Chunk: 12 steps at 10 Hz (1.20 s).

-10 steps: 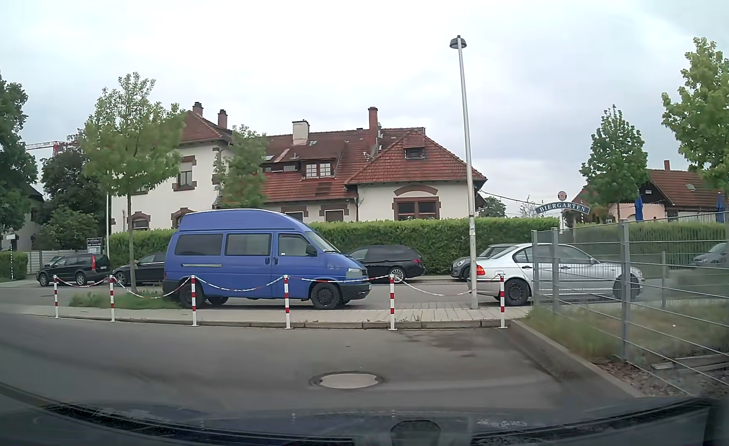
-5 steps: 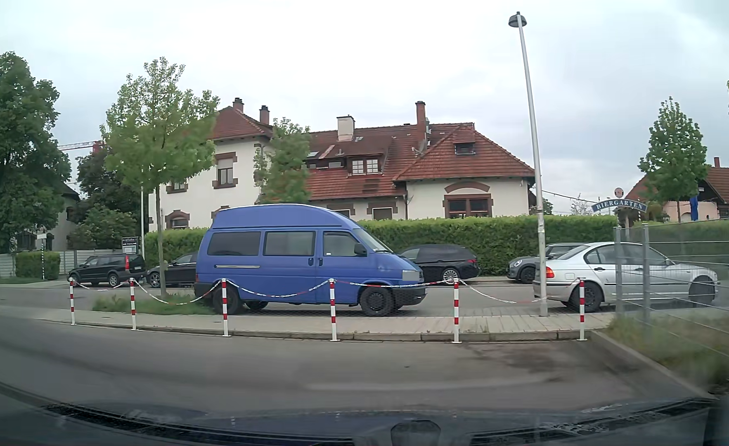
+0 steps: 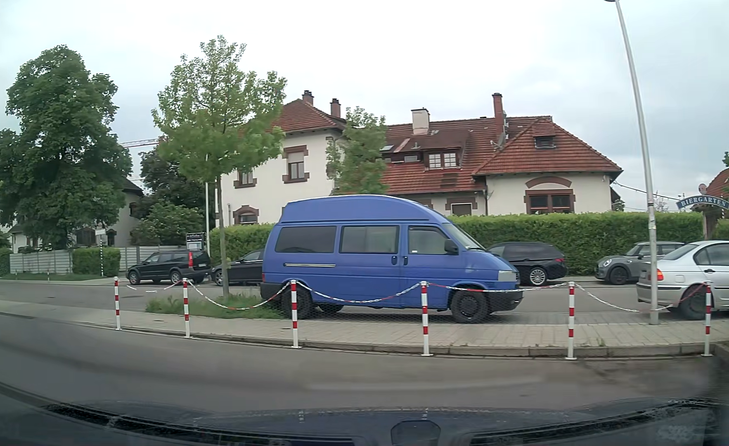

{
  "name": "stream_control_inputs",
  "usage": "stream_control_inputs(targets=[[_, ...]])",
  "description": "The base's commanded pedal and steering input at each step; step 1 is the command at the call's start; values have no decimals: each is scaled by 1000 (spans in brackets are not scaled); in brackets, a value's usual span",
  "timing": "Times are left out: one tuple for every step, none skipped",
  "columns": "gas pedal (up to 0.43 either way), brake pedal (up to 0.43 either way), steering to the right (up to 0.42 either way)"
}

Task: Follow the waypoints while adhering to traffic rules and regulations

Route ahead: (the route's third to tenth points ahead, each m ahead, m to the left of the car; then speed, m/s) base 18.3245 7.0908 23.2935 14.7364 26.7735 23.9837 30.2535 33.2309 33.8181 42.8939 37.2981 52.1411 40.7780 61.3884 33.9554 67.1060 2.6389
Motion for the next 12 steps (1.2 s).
stream_control_inputs(targets=[[28,0,-629],[28,0,-664],[28,0,-699],[20,0,-725],[8,0,-740],[8,0,-748],[0,0,-750],[0,0,-750],[0,0,-751],[0,0,-753],[0,0,-756],[0,0,-757]])
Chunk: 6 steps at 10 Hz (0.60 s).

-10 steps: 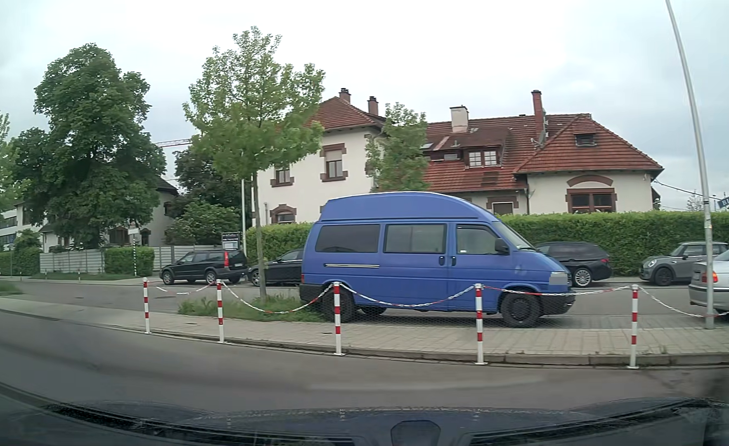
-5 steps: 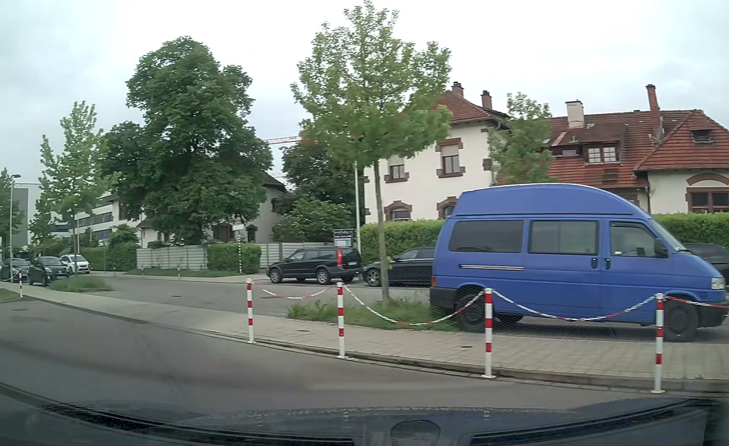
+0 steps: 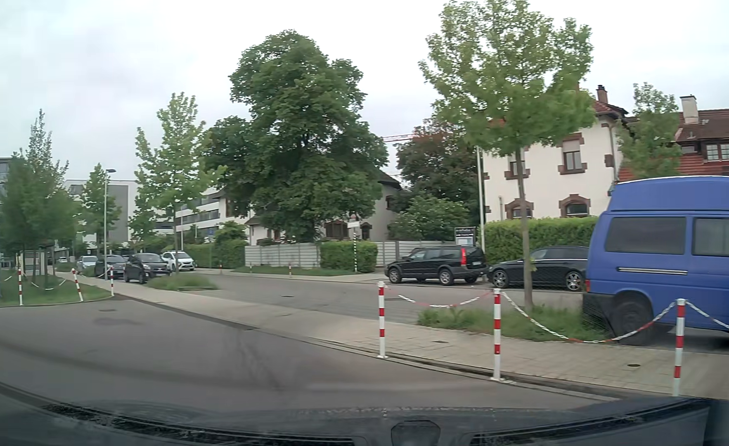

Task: Follow the waypoints while adhering to traffic rules and regulations

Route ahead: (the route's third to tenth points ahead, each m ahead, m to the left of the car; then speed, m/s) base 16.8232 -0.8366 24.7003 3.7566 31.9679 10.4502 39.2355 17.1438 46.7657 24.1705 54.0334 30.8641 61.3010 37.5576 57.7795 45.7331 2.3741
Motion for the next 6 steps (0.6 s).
stream_control_inputs(targets=[[0,0,-756],[0,0,-755],[0,0,-746],[0,0,-731],[0,0,-715],[0,0,-691]])
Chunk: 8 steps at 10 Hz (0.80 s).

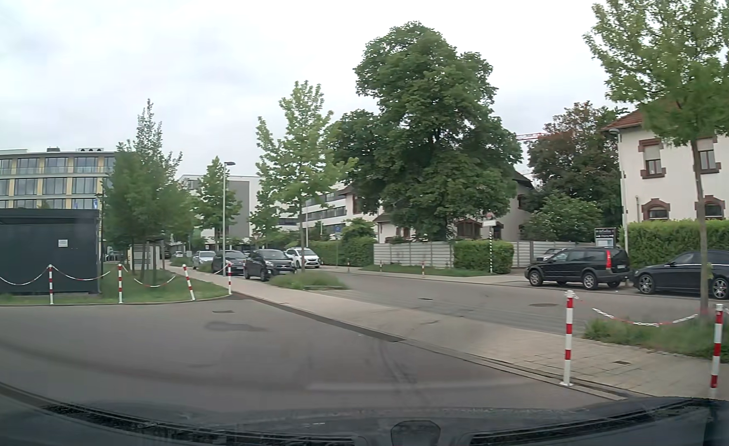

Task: Follow the waypoints while adhering to traffic rules and regulations

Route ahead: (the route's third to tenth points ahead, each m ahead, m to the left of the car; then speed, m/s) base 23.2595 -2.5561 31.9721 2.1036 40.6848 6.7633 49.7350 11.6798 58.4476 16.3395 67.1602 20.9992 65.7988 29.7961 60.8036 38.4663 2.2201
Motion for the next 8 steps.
stream_control_inputs(targets=[[0,0,-666],[0,0,-645],[0,0,-614],[0,0,-576],[0,0,-540],[0,0,-481],[0,0,-426],[0,0,-354]])
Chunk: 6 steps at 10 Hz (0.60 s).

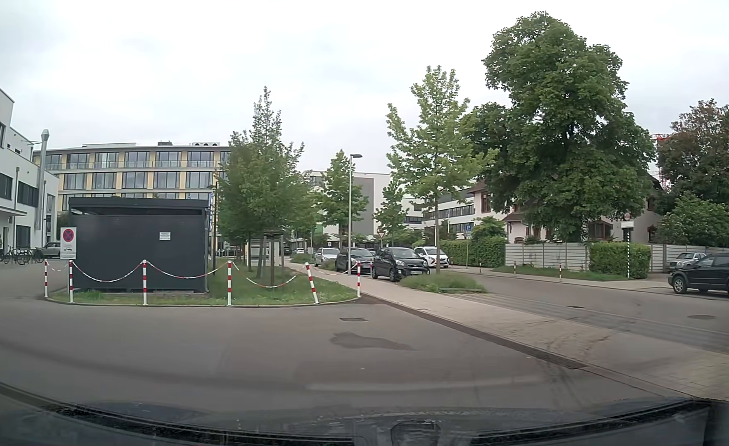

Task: Follow the waypoints while adhering to traffic rules and regulations

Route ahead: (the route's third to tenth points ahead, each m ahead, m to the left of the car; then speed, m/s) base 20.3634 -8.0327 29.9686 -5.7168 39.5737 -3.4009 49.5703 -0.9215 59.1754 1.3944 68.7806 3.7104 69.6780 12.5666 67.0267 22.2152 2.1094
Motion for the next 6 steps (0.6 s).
stream_control_inputs(targets=[[0,0,-277],[0,0,-218],[0,0,-143],[0,0,-104],[0,0,-71],[0,0,-24]])
